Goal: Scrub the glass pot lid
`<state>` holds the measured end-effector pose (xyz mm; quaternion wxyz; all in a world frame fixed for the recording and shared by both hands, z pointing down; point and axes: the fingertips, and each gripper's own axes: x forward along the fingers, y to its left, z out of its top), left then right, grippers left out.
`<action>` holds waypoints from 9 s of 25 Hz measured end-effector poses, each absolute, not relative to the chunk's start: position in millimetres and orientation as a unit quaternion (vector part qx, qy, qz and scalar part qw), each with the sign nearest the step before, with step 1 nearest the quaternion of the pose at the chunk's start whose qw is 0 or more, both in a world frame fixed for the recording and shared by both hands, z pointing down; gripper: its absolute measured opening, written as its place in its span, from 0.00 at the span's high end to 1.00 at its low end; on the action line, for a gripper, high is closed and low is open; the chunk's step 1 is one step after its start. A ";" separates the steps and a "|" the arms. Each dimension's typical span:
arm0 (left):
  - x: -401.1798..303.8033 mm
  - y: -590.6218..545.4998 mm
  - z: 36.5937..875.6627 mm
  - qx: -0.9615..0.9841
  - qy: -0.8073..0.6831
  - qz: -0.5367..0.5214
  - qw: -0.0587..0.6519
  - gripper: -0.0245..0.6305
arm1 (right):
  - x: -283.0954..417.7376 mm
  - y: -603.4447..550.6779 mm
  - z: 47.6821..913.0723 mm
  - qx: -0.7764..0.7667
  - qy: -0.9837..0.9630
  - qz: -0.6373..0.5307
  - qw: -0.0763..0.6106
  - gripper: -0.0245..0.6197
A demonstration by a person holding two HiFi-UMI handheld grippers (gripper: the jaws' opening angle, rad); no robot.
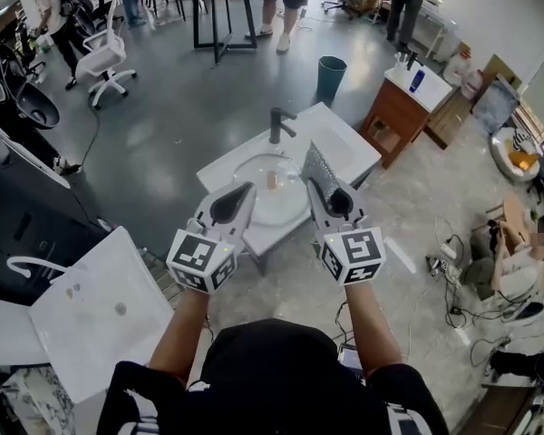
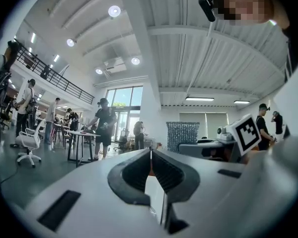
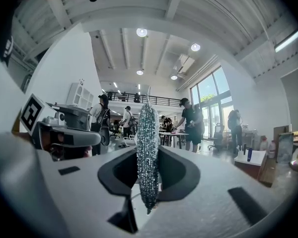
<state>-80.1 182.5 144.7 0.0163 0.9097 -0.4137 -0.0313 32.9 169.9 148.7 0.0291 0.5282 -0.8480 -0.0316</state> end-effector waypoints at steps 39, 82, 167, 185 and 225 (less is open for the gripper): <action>-58.7 114.5 177.2 0.887 -0.460 -0.004 0.033 0.95 | 43.0 88.4 184.8 0.472 -0.881 -0.004 0.045 0.85; -116.9 -90.1 230.0 0.928 -0.357 0.029 0.106 0.95 | -8.8 -95.1 236.5 0.556 -0.823 0.039 0.105 0.85; 6.0 -79.1 531.6 0.836 -0.381 0.264 0.293 0.55 | 80.2 -113.2 436.8 0.451 -0.848 0.191 0.204 0.85; 4.9 -80.6 560.5 0.840 -0.367 0.316 0.244 0.58 | 82.4 -112.4 450.7 0.442 -0.847 0.203 0.213 0.85; 9.6 -85.8 560.5 0.862 -0.313 0.345 0.199 0.70 | 73.8 -123.8 526.8 0.321 -0.818 0.016 0.478 0.85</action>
